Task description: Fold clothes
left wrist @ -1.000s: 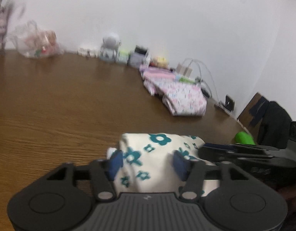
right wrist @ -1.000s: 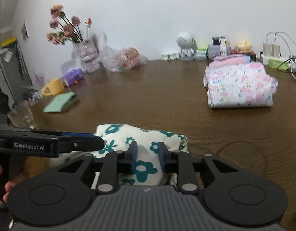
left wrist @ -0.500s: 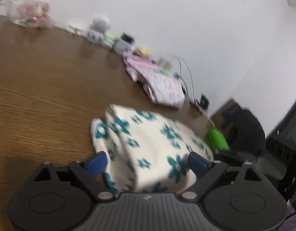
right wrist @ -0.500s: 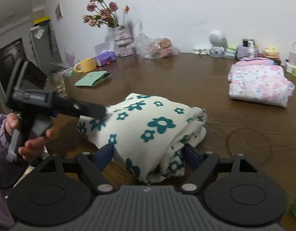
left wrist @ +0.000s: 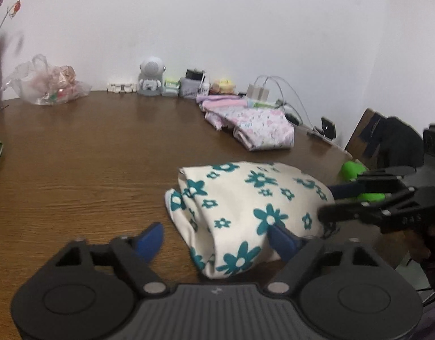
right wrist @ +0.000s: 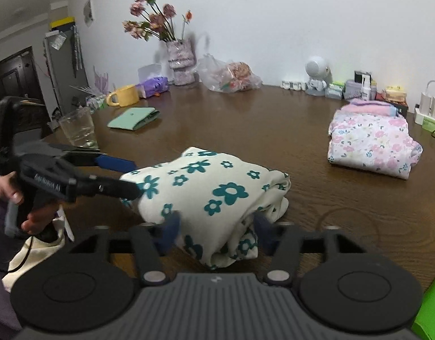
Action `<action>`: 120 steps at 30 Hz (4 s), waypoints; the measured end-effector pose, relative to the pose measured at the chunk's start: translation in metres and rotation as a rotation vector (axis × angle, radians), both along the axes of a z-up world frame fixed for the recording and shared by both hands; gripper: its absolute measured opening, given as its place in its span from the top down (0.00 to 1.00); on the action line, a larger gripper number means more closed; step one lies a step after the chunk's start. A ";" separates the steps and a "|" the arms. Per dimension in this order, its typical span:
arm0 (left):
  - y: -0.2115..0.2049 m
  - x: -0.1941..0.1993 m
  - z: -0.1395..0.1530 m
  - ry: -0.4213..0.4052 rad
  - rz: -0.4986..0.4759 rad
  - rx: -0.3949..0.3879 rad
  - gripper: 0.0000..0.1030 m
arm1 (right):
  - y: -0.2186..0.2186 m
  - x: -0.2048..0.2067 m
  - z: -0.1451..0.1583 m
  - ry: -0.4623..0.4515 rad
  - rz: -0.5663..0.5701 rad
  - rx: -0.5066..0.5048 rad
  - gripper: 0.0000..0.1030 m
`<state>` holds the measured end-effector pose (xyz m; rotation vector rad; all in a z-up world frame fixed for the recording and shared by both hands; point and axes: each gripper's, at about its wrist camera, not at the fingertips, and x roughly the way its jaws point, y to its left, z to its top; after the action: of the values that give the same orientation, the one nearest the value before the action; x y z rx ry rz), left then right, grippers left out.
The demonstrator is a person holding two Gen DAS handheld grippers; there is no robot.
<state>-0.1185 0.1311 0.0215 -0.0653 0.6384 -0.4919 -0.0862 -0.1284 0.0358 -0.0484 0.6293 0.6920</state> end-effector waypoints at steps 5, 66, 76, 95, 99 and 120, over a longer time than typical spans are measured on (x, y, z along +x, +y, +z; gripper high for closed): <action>-0.001 0.033 -0.001 0.031 0.018 0.005 0.49 | 0.004 0.009 0.006 0.000 -0.011 -0.021 0.58; -0.057 0.115 0.028 -0.059 0.342 0.192 0.17 | 0.030 0.117 0.008 0.003 -0.450 -0.026 0.14; -0.086 0.081 -0.004 -0.016 0.366 0.215 0.17 | -0.010 0.051 -0.021 0.016 -0.609 -0.145 0.01; -0.109 0.065 -0.029 0.035 0.327 0.246 0.00 | -0.021 0.033 -0.041 0.028 -0.714 -0.201 0.00; -0.111 0.061 -0.029 0.031 0.318 0.244 0.00 | -0.021 0.032 -0.042 0.029 -0.719 -0.191 0.00; -0.120 0.066 -0.027 0.048 0.335 0.240 0.00 | -0.026 0.035 -0.042 0.042 -0.710 -0.177 0.00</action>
<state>-0.0530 0.0112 -0.0054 0.0433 0.7134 -0.0885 -0.0512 -0.1546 -0.0067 0.0264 0.6907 -0.0493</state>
